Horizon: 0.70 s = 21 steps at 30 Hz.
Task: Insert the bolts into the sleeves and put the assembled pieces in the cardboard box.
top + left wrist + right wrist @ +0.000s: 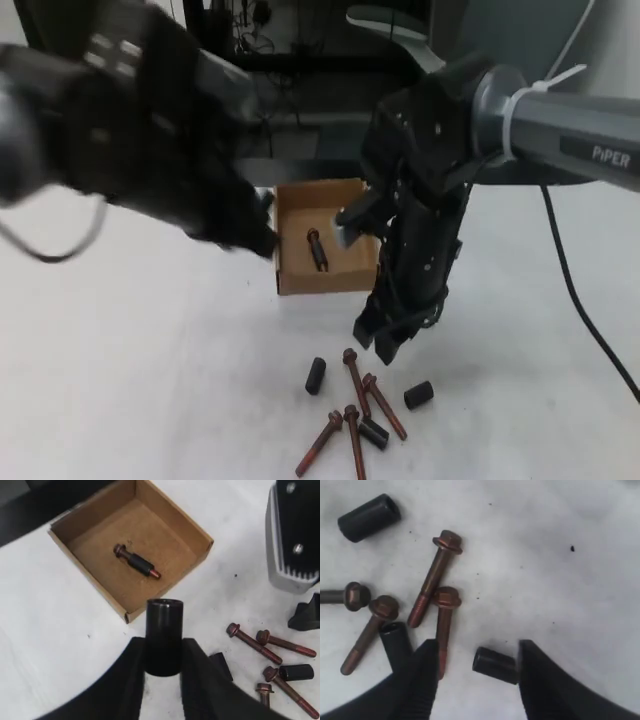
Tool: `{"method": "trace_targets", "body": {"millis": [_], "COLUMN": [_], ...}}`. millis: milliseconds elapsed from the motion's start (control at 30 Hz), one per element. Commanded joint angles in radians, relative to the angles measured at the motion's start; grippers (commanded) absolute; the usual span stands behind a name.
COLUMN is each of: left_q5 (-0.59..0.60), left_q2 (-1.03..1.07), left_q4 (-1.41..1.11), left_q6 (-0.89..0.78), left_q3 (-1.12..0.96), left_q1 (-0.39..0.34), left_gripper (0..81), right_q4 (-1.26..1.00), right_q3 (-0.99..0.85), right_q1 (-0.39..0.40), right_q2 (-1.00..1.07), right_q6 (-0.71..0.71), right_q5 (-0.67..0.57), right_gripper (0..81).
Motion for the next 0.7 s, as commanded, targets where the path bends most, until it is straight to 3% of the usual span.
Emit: {"method": "trace_targets", "body": {"millis": [0, 67, 400, 567, 667], "left_q5": [0.028, 0.028, 0.035, 0.070, 0.084], "left_q2": [-0.087, -0.130, -0.191, -0.191, -0.191], "left_q4": [-0.013, -0.013, -0.006, -0.006, -0.006], "left_q6": [-0.022, -0.022, -0.028, -0.028, -0.028], "left_q3": [0.038, 0.064, 0.124, 0.124, 0.124], "left_q1": [0.035, 0.052, 0.058, 0.058, 0.058], "left_gripper": [1.8, 1.8, 1.8, 1.8, 1.8], "right_q4": [-0.005, -0.005, -0.015, -0.088, -0.108], "right_q3": [0.008, 0.008, 0.008, 0.008, 0.008], "right_q1": [0.009, 0.015, 0.044, 0.044, 0.044], "right_q2": [0.004, 0.007, 0.092, 0.130, 0.145], "right_q6": [-0.013, -0.013, -0.013, -0.013, -0.028], "right_q5": [-0.031, -0.051, -0.047, -0.047, -0.047], "right_gripper": [51.8, 55.3, 54.5, 30.9, 26.9]}}
